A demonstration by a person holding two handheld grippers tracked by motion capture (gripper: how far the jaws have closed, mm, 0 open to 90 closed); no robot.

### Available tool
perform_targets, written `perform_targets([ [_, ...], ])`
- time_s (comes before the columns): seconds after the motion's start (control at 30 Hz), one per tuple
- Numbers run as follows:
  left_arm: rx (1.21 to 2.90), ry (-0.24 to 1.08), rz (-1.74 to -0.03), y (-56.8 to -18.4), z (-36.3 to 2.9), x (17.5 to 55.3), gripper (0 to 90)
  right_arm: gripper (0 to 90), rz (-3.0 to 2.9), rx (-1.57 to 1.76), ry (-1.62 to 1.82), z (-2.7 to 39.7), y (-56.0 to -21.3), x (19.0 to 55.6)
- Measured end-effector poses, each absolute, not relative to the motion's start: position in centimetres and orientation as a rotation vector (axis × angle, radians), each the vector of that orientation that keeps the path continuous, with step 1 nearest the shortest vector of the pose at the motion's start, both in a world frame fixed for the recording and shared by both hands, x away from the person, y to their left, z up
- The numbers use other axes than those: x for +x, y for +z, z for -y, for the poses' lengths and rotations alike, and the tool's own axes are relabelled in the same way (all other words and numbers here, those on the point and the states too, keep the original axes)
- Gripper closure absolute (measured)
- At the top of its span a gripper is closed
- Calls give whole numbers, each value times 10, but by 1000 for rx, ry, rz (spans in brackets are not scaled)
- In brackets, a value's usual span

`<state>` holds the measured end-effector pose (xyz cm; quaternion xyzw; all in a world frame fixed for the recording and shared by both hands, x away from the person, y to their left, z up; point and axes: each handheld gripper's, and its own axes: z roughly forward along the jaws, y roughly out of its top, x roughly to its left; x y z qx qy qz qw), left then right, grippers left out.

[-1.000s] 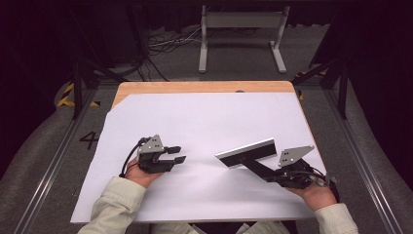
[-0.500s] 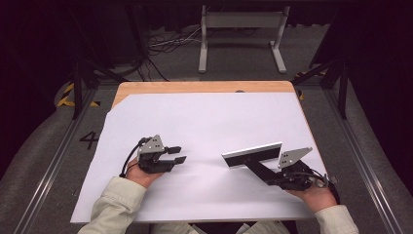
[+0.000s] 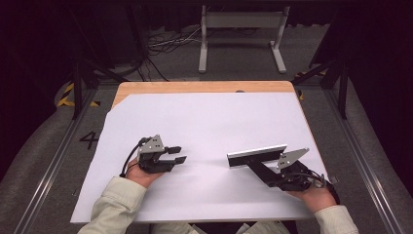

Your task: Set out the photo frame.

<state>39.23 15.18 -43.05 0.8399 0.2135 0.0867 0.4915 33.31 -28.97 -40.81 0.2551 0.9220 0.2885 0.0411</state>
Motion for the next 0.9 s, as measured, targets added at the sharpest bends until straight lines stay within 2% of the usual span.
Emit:
perform_targets([
  [0.33,2038,205,-520,-431,-151,393,557,784,-2834,810,828,291,-414,336],
  [0.9,2040,201,-523,-431,-151,392,556,764,-2853,819,759,291,-417,336],
])
